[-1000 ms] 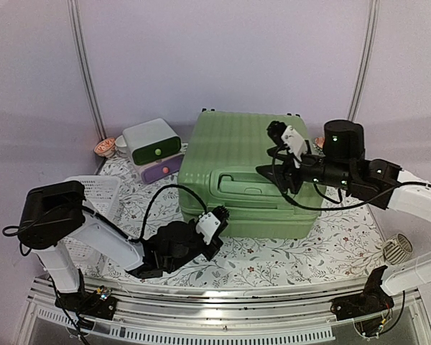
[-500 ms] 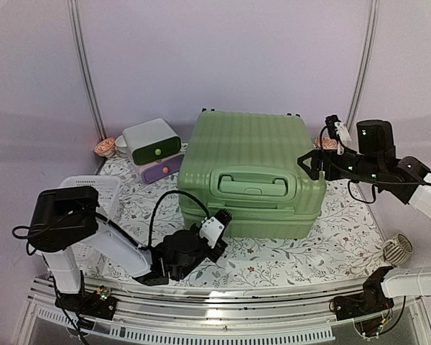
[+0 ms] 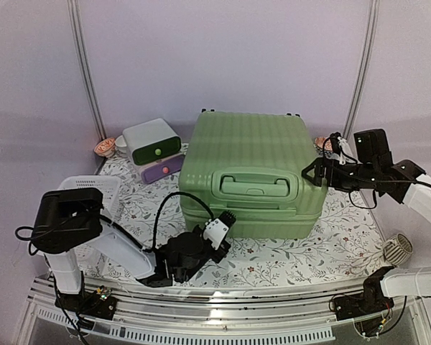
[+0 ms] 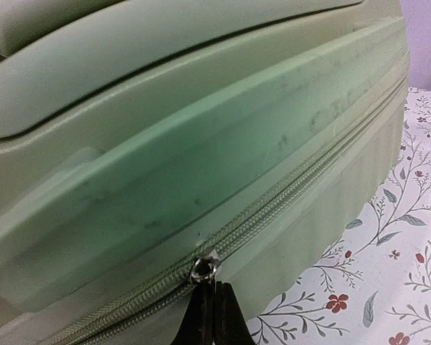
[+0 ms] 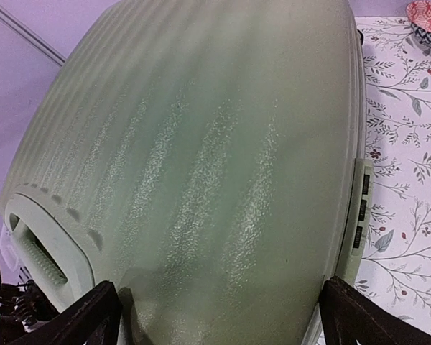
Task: Open, take out, and arrange the luggage
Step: Hold the luggage at the center of the board, then unzip the zipper of the luggage.
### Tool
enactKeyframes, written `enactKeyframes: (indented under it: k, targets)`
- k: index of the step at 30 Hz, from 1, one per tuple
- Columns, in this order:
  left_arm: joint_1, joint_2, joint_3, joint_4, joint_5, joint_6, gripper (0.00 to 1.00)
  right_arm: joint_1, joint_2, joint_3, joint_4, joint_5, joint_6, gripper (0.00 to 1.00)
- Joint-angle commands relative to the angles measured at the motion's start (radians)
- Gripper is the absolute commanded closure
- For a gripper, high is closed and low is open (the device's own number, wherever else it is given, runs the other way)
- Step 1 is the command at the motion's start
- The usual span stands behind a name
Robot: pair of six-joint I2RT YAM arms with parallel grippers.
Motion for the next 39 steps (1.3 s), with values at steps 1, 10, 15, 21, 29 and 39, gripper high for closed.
enactKeyframes:
  k: [1,10,15,21,29,39]
  targets:
    - [-0.052,-0.014,0.104,0.123,0.082,-0.005,1.0,0.001,0.024,-0.065,0.045,-0.235,0.0,0.03]
    - [-0.074,0.077,0.27,0.026,0.186,0.058,1.0,0.081,0.061,-0.043,0.13,-0.335,-0.005,0.06]
    - [-0.081,0.13,0.37,-0.033,0.23,0.061,1.0,0.134,0.085,-0.04,0.174,-0.35,0.003,0.06]
    - [-0.07,0.226,0.538,-0.077,0.312,0.023,1.0,0.156,0.081,-0.074,0.276,-0.446,0.022,0.07]
    - [-0.062,0.313,0.684,-0.071,0.487,0.007,1.0,0.155,0.012,-0.101,0.3,-0.337,0.042,0.1]
    - [-0.058,0.226,0.554,-0.034,0.542,-0.004,0.69,0.155,-0.055,-0.123,0.227,-0.054,0.005,0.07]
